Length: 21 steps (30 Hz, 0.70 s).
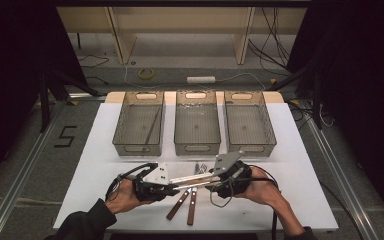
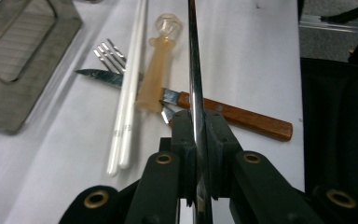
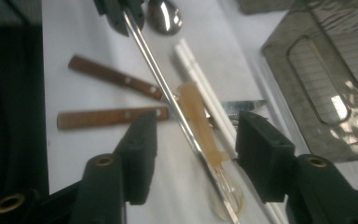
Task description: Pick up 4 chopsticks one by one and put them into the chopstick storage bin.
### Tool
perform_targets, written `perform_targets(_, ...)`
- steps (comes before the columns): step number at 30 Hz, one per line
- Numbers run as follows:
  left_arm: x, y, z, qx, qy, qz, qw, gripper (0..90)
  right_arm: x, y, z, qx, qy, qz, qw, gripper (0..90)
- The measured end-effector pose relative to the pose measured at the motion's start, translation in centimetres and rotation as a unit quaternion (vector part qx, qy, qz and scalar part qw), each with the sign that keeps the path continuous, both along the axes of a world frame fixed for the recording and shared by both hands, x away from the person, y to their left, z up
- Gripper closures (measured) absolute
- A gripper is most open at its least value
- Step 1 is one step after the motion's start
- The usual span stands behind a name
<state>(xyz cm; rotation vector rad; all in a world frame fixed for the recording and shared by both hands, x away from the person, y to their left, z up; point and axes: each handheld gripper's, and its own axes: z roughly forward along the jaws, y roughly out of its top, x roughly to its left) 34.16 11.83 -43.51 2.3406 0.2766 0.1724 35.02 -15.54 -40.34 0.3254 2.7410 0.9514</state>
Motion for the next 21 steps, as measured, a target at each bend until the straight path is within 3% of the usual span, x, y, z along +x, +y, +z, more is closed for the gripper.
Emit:
perform_targets(2, 0.2, 0.4, 0.1, -0.004, -0.001, 0.014, 0.9999, 83.3, -0.2, -0.9, -0.3, 0.044, -0.006, -0.029, 0.9986, 43.0)
perform_targets(4, 0.4, 0.9, 0.3, -0.018, 0.002, 0.031, 0.9994, 83.3, -0.5, -1.7, -0.7, 0.088, -0.005, -0.058, 0.9945, 40.8)
perform_targets(6, 0.7, 1.3, 0.4, -0.032, 0.008, 0.046, 0.9984, 83.3, -0.9, -2.5, -1.0, 0.11, -0.012, -0.082, 0.9905, 39.9)
perform_targets(9, 0.9, 1.8, 0.5, -0.039, 0.006, 0.065, 0.9971, 83.3, -1.3, -3.7, -1.3, 0.151, -0.011, -0.119, 0.9812, 37.5)
perform_targets(16, 1.4, 2.8, 0.9, -0.061, 0.01, 0.118, 0.9911, 83.3, -1.9, -5.1, -1.9, 0.212, 0.004, -0.172, 0.9621, 33.4)
perform_targets(21, 1.8, 3.5, 1.0, -0.074, 0.011, 0.145, 0.9866, 83.3, -2.2, -5.4, -2.4, 0.226, 0.015, -0.195, 0.9542, 30.8)
